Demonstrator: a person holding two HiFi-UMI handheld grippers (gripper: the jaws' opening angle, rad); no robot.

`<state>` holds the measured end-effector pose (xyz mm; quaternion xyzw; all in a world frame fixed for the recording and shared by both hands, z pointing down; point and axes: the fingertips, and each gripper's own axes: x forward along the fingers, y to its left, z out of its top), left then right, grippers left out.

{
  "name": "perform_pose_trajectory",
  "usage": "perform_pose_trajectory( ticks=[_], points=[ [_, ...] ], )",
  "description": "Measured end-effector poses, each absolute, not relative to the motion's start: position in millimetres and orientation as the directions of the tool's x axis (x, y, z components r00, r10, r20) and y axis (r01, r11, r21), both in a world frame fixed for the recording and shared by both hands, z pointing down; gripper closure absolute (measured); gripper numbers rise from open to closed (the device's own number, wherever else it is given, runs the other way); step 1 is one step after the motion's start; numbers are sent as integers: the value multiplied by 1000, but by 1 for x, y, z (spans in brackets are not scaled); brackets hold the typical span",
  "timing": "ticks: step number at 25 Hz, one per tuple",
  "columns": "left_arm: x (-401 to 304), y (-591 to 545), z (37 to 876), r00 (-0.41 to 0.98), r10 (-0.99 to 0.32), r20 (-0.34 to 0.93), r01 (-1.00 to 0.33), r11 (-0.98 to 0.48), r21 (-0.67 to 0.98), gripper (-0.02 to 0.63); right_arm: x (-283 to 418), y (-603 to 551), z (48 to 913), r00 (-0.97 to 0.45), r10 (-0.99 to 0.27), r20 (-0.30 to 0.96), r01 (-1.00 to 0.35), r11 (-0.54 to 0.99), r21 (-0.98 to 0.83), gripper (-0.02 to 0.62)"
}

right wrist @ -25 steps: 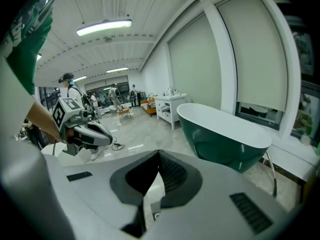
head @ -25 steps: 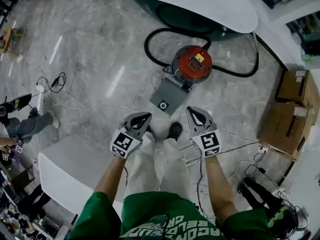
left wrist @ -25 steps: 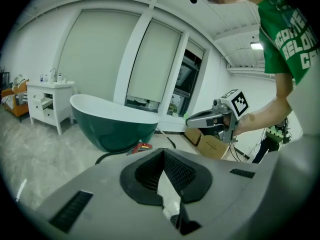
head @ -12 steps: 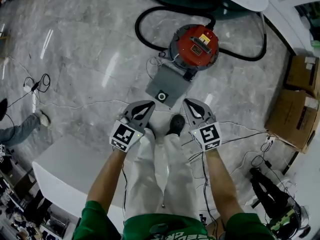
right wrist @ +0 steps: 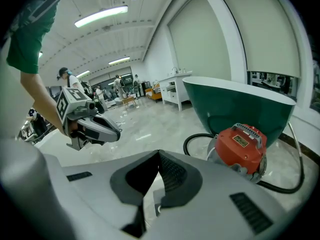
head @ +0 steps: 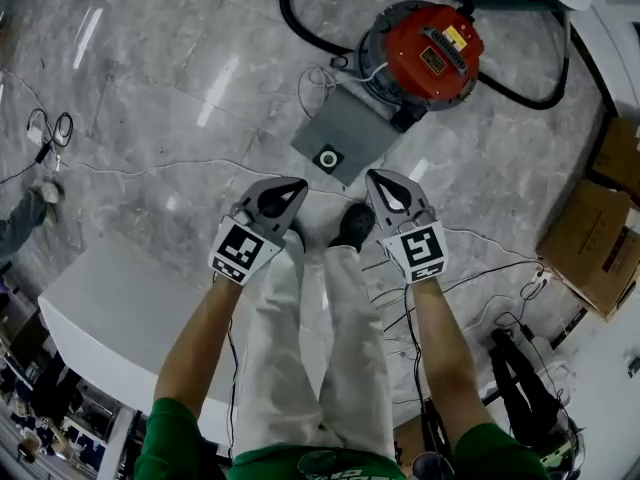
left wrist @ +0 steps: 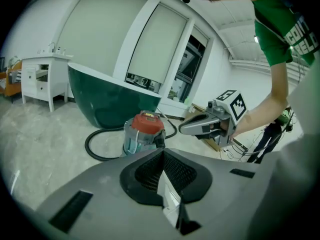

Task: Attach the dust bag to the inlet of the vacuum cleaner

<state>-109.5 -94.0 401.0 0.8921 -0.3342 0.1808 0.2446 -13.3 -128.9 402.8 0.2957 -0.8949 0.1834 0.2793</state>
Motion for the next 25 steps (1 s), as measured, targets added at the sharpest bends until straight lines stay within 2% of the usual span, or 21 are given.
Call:
perform_pose_trajectory(
  ticks=[9, 12, 25],
  points=[
    [-112, -70, 499, 739, -440, 510, -638, -700, 321, 603, -12, -111, 494, -684, -394, 614, -596, 788, -157, 588],
    [-113, -71, 535, 766, -417, 489, -611, -709, 352, 603, -11, -109, 538, -692, -383, 612, -576, 804, -147, 588],
    [-102, -80, 732, 803, -343, 488, -519, -803, 291, 603, -16, -122, 737, -762, -318, 564, -457, 881, -122, 588]
  ],
)
